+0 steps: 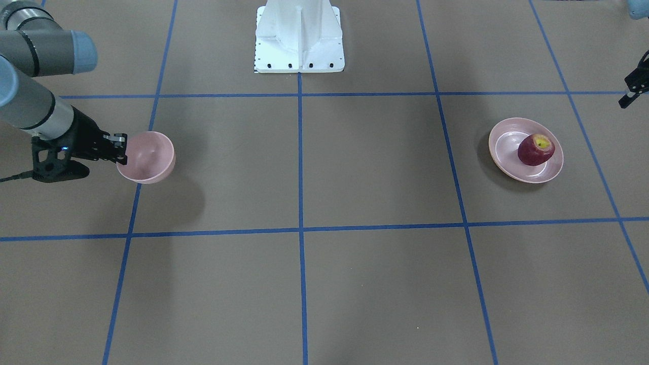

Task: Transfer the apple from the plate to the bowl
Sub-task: 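Slide the pink bowl with the right gripper toward the table center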

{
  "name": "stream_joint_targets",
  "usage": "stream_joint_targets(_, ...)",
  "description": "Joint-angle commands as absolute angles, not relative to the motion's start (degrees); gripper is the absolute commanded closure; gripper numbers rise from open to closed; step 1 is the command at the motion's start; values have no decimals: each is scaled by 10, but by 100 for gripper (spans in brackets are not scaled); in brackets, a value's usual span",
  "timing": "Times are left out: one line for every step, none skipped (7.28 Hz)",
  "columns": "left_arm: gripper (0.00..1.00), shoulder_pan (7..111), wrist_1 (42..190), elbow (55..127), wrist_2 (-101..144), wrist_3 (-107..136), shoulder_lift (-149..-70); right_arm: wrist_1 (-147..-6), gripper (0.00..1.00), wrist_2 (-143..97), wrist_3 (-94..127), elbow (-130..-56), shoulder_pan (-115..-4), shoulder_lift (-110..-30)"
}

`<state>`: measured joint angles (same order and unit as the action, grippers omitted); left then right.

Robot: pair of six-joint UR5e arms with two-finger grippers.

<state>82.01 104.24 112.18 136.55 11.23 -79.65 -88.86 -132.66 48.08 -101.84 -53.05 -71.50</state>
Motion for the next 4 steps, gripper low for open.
stream_joint_targets(2, 815, 1042, 1121, 1365, 113, -796, -911, 100, -1312, 613, -879, -517, -532)
stream_joint_targets(2, 814, 1042, 1121, 1366, 125, -795, -808, 100, -1310, 729, -781, -488, -471)
stream_joint_targets(2, 812, 1041, 1119, 1366, 141, -795, -694, 100, -1307, 812, -697, -471, -435)
stream_joint_targets(2, 809, 1041, 1120, 1368, 142, -795, -671, 100, -1288, 881, -675, -446, -405)
